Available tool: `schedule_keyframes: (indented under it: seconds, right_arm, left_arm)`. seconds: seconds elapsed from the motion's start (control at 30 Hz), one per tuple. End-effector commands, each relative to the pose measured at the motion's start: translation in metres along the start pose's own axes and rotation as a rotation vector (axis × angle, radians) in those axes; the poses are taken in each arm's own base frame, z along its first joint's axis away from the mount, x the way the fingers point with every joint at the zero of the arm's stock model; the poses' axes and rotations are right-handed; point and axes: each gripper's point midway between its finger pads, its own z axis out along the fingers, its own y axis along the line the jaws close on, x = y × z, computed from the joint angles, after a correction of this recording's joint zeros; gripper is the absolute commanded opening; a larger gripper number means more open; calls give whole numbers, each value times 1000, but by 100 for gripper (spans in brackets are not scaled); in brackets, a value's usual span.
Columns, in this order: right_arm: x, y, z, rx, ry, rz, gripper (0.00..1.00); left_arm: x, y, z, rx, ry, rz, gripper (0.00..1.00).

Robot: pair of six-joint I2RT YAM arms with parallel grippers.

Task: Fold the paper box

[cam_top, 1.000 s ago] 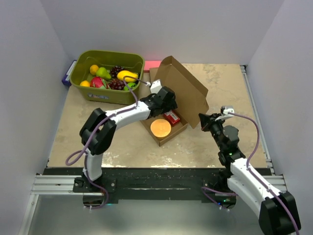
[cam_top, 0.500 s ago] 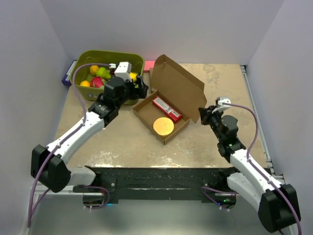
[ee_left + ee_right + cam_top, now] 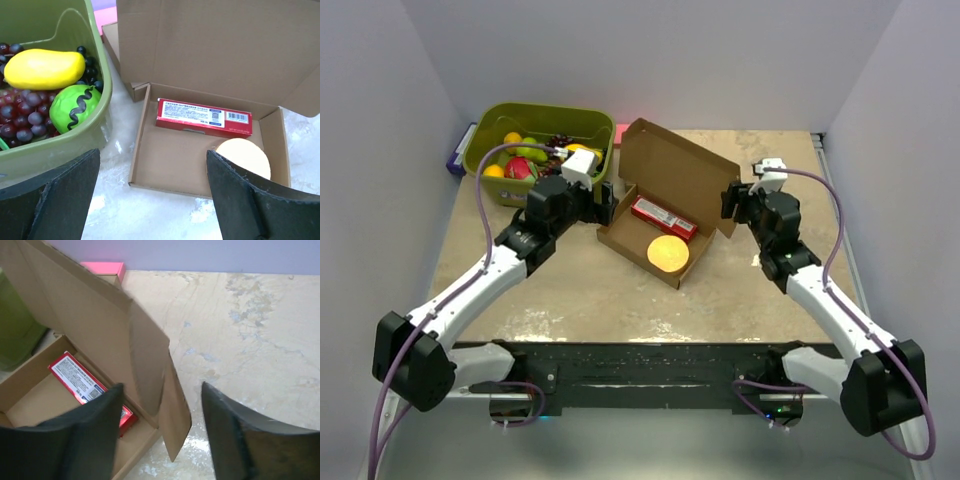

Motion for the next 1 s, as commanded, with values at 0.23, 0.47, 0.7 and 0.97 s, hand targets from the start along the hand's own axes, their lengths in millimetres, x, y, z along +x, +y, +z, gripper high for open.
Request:
schedule_keyframes:
  seconds: [0.23,0.47,0.7,0.97]
  right_arm:
    - [-87,11,-70,-19,-149,370,90]
    - [-124,43,-47,-106,-71,459,89]
    - [-121,27,1,48,-53,463,92]
    - [-93,-21,17,300,-34,254,94]
  left_arm:
    - [-34,-11,-22,57,-125,-20,91]
    - [-30,-27,-20,145,-110,-47,94]
    - [-25,-26,-17,140,-97,-46,94]
    - [-19,-35,-13,195,-75,-51,94]
